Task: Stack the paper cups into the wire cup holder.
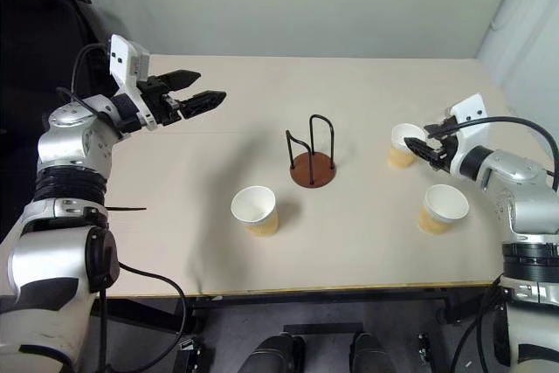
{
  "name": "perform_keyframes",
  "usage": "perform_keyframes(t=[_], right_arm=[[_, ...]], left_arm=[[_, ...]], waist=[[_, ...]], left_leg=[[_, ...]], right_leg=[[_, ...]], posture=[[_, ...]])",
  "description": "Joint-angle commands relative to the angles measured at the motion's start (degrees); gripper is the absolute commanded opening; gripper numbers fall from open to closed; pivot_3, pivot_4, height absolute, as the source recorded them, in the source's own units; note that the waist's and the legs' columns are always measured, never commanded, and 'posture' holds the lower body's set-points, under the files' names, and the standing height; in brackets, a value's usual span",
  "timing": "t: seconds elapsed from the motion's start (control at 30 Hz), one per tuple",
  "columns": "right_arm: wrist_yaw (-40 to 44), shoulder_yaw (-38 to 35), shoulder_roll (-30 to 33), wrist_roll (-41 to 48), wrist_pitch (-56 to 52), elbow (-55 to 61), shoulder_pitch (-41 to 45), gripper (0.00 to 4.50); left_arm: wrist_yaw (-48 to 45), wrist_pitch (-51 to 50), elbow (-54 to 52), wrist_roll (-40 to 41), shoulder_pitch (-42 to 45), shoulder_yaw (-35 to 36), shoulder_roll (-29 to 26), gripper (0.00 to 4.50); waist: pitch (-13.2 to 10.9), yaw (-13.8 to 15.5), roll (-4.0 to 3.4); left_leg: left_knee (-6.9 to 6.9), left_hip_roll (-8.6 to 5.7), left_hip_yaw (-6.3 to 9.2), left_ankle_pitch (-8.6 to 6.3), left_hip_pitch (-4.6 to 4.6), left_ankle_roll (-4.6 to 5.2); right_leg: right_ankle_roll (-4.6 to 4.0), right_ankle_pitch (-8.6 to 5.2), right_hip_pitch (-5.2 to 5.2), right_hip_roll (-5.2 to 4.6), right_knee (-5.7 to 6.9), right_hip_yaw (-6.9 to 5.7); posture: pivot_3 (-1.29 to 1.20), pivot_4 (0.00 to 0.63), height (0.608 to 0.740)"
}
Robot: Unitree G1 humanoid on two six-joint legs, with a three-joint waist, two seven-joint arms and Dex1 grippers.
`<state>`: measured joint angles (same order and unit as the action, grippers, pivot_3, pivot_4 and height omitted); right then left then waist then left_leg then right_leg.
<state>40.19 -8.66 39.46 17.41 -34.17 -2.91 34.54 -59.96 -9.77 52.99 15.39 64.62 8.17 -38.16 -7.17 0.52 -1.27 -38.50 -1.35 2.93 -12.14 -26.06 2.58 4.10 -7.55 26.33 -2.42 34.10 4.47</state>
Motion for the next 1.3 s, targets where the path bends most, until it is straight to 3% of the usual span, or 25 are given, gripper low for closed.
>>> perform_keyframes(t=[0.03, 0.27, 0.77, 1.07, 1.3], right_arm=[[-1.18, -2.87, 1.13, 1.34, -0.52, 4.79, -0.02, 2.66], [-2.4, -5.25, 2.12, 2.13, -1.79, 7.46, -3.25, 2.66], [-4.7, -11.03, 5.13, 4.59, -5.77, 12.64, -6.67, 2.66], [-5.63, -10.22, 5.92, 5.61, -8.71, 15.13, -6.92, 2.66], [-5.19, -8.94, 6.88, 4.77, -8.05, 13.63, -5.29, 2.66]], left_arm=[[-0.87, 2.24, 1.22, -0.44, 3.24, 0.29, 0.6, 4.46], [-1.63, 4.96, 4.31, -2.44, 4.98, -0.51, 2.78, 4.46], [-18.15, 7.78, 13.23, -9.44, 12.11, -7.69, 5.91, 4.46], [-10.55, 15.47, 16.29, -13.45, 9.24, -8.19, 6.77, 4.46], [-9.45, 15.72, 15.5, -12.62, 5.6, -7.58, 9.82, 4.46]], waist=[[0.0, 0.02, 0.0], [0.0, 0.02, 0.01], [0.0, 0.12, 0.01], [0.0, 0.02, 0.01], [0.0, 0.33, 0.01]], left_leg=[[0.0, 0.0, 0.0, 0.0, 0.0, 0.0], [-0.01, 0.0, -0.02, 0.0, 0.01, 0.01], [-0.04, -0.01, -0.05, -0.02, -0.01, 0.07], [-0.07, 0.02, -0.13, -0.02, 0.02, 0.1], [-0.23, -0.04, -0.15, -0.04, -0.01, 0.2]], right_leg=[[0.0, 0.0, 0.0, 0.0, 0.0, 0.0], [0.01, 0.0, -0.03, 0.0, -0.04, 0.01], [0.1, 0.01, -0.03, -0.03, -0.07, 0.04], [0.26, -0.03, -0.04, 0.01, -0.06, 0.11], [0.35, 0.0, -0.09, -0.05, -0.05, 0.13]], posture=[[0.0, 0.15, 0.74], [0.0, 0.15, 0.74], [0.0, 0.15, 0.74], [0.0, 0.15, 0.74], [0.0, 0.15, 0.74]])
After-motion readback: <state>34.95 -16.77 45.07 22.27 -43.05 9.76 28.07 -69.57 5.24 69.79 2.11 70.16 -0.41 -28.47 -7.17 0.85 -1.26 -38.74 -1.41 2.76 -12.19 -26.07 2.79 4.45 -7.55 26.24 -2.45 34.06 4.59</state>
